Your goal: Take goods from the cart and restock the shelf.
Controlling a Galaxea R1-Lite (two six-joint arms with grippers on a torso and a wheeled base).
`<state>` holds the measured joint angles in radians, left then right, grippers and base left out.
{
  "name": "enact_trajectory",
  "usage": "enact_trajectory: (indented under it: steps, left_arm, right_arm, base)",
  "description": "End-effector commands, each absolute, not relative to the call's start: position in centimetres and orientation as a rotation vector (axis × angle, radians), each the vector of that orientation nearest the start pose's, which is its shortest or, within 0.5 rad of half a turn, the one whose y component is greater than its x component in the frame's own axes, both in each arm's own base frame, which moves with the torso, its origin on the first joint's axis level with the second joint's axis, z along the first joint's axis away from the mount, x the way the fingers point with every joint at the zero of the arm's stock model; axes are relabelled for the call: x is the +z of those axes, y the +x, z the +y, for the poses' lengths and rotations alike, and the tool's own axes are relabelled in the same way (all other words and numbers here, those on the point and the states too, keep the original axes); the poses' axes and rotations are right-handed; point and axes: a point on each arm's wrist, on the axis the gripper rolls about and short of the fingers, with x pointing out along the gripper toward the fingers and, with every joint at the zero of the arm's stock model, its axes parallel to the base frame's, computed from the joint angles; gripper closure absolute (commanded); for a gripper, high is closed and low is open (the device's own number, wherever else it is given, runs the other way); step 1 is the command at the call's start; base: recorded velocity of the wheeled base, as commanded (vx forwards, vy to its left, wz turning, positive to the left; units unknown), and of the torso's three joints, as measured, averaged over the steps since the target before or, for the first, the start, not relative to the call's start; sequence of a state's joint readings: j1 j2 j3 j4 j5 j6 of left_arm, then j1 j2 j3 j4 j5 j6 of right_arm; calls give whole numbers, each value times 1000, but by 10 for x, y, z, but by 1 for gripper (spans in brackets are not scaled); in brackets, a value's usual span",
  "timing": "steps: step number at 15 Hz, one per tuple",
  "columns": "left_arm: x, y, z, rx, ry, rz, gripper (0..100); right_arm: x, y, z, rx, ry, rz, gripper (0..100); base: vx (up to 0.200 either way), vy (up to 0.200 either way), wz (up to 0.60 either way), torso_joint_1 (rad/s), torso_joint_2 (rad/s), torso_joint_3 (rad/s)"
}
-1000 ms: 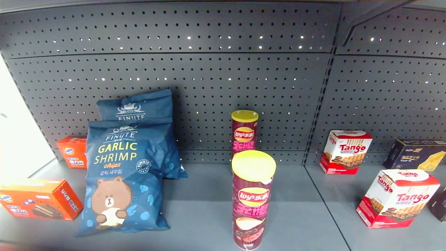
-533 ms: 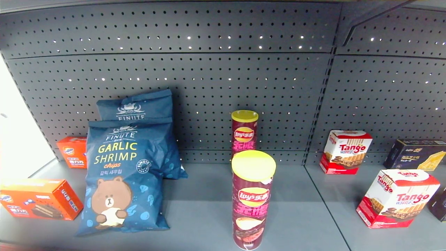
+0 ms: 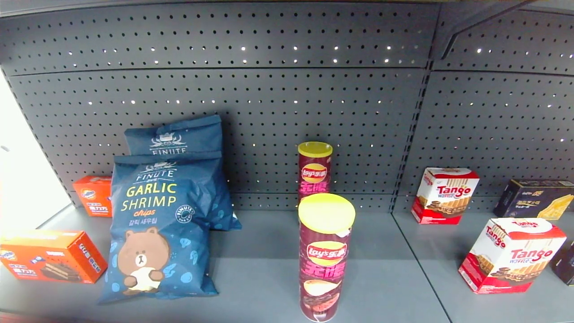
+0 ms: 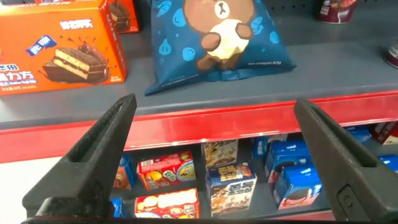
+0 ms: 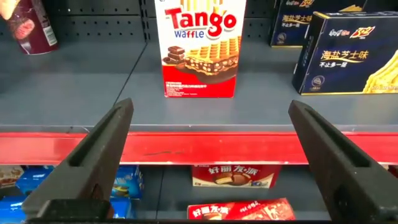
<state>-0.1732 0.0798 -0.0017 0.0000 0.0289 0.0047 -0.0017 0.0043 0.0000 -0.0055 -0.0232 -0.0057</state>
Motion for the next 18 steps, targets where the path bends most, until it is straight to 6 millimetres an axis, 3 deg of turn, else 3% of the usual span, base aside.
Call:
enact_trajectory:
  steps: [1, 18]
  left_arm:
    - [78, -16, 3, -146, 14, 81, 0]
    - [78, -16, 4, -143, 8, 81, 0]
  right_arm:
    - [76, -22, 0, -25, -6, -1, 0]
    - [76, -22, 0, -25, -6, -1, 0]
  base:
    - [-200, 0, 0, 2, 2, 2]
    - [-12, 0, 0, 0, 0, 0]
